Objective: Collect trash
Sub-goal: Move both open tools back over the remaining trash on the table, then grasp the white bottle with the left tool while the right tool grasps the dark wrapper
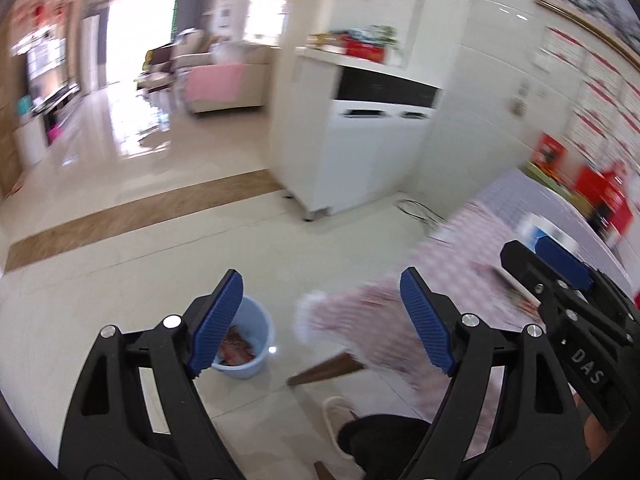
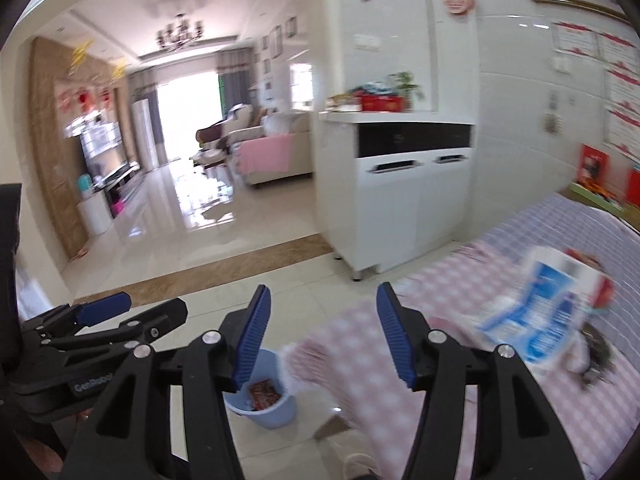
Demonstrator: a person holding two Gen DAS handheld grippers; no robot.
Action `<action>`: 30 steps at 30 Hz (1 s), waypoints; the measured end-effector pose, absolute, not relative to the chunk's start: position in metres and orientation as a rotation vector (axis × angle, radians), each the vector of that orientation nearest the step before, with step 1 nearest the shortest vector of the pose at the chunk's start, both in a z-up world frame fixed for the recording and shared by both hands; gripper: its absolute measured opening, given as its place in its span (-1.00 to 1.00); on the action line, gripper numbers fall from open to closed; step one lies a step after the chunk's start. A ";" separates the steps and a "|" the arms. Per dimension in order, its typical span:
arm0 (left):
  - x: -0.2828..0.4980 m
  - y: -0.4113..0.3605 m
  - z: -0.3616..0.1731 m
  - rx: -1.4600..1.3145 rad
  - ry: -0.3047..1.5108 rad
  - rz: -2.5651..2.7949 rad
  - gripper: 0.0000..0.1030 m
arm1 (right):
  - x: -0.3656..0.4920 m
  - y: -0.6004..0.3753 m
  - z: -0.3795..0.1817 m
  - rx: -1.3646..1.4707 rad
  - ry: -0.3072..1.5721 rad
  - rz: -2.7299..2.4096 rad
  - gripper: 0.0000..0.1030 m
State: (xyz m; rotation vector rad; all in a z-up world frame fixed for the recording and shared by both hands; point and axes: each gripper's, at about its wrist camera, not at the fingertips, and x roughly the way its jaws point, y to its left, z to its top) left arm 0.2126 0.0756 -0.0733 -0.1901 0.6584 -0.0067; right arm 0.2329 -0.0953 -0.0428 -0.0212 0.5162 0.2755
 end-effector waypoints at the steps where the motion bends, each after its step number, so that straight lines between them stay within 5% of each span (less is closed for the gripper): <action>1: 0.210 0.062 -0.071 -0.176 0.656 -0.032 0.56 | 0.228 -0.109 -0.042 -0.015 0.516 0.254 0.07; 26: 0.255 -0.235 -0.100 0.114 0.828 -0.535 0.57 | 0.191 -0.390 -0.076 0.109 0.670 -0.104 0.13; 30: 0.276 -0.265 -0.111 0.131 0.858 -0.559 0.30 | 0.208 -0.406 -0.079 0.099 0.696 -0.111 0.12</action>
